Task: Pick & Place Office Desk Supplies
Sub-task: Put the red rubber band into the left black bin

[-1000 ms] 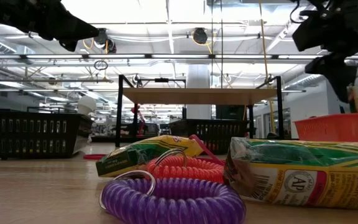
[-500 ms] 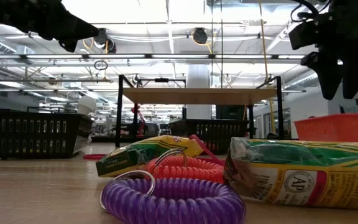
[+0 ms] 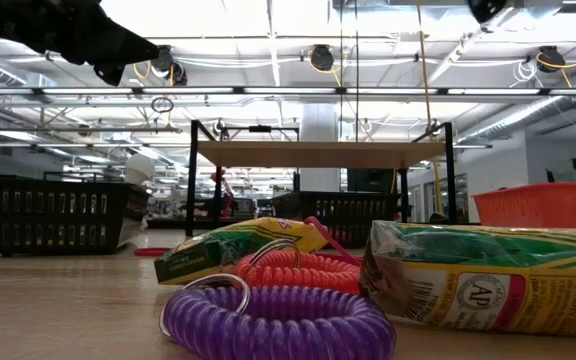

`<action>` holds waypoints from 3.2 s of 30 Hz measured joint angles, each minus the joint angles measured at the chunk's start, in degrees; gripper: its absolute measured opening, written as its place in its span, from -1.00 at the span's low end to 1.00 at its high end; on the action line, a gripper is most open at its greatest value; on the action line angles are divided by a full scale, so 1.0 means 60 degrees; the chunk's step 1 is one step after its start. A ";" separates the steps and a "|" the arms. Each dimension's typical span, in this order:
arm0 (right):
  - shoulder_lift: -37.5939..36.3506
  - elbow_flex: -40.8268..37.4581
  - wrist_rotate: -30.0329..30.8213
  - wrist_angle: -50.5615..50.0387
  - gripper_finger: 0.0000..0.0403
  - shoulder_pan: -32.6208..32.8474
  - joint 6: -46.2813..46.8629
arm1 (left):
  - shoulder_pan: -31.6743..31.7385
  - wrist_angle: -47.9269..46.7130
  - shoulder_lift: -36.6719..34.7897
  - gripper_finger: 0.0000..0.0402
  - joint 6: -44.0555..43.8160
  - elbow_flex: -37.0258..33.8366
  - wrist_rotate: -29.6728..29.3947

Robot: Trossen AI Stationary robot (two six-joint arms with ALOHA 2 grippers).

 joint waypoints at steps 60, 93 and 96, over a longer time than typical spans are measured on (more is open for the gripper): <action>-0.3846 -0.8039 0.0071 0.9436 -0.98 -0.0173 -0.1385 | -0.0021 -0.2464 0.5706 -0.88 -0.2476 0.3806 -0.0726; -0.3791 -0.8046 -0.0005 0.9454 -0.98 -0.0173 -0.1169 | -0.1108 -0.6488 1.2144 -0.18 -0.1810 0.8051 0.1496; -0.3751 -0.8046 -0.0006 0.9513 -0.98 -0.0170 -0.1167 | -0.1064 -0.6431 1.2336 -0.17 -0.1848 0.8076 0.1429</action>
